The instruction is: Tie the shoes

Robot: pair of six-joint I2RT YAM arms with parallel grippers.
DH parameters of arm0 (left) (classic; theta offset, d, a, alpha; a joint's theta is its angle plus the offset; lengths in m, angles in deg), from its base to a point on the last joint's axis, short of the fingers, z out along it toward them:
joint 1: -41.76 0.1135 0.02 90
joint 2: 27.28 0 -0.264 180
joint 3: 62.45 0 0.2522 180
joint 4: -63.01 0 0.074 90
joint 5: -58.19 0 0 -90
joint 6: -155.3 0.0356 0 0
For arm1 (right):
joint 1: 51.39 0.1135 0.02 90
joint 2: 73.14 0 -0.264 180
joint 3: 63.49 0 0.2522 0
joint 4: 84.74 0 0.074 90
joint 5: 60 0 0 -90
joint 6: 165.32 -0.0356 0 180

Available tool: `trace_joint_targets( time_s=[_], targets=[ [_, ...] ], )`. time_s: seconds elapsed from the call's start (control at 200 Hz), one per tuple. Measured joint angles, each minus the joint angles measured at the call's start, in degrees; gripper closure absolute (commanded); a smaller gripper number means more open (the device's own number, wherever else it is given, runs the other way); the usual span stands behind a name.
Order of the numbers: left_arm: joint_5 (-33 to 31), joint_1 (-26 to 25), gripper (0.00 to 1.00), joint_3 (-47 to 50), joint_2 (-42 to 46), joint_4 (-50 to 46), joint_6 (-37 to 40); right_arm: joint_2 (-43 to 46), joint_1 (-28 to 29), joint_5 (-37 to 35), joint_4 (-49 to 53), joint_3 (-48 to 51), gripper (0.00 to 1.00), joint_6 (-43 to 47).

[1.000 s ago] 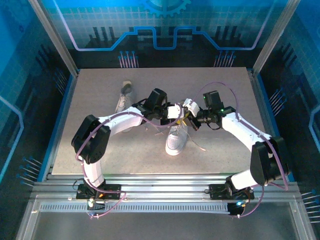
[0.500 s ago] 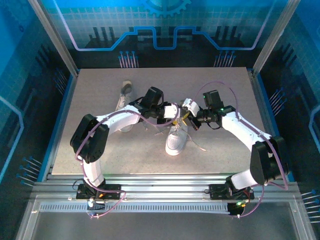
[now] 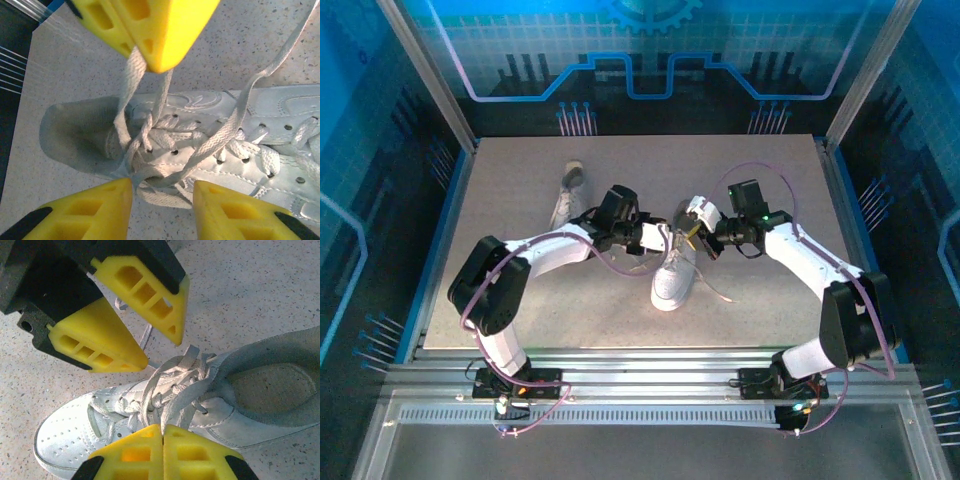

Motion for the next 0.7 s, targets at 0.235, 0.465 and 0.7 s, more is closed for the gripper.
trace_joint_targets(
  time_s=[0.235, 0.465, 0.7],
  targets=[
    [-1.33, -2.47, 0.67, 0.09, 0.00, 1.01, 1.88, -0.50, -0.20, 0.22, 0.04, -0.15, 1.00, 0.00],
    [-2.25, -3.21, 0.66, 0.09, -0.15, 1.64, 3.19, -0.59, -0.22, 0.24, 0.04, -0.17, 1.00, 0.00],
    [-3.28, -3.21, 0.67, 0.09, -0.26, 1.44, 4.59, -0.61, -0.22, 0.24, 0.26, -0.20, 1.00, 0.02]
  ],
)
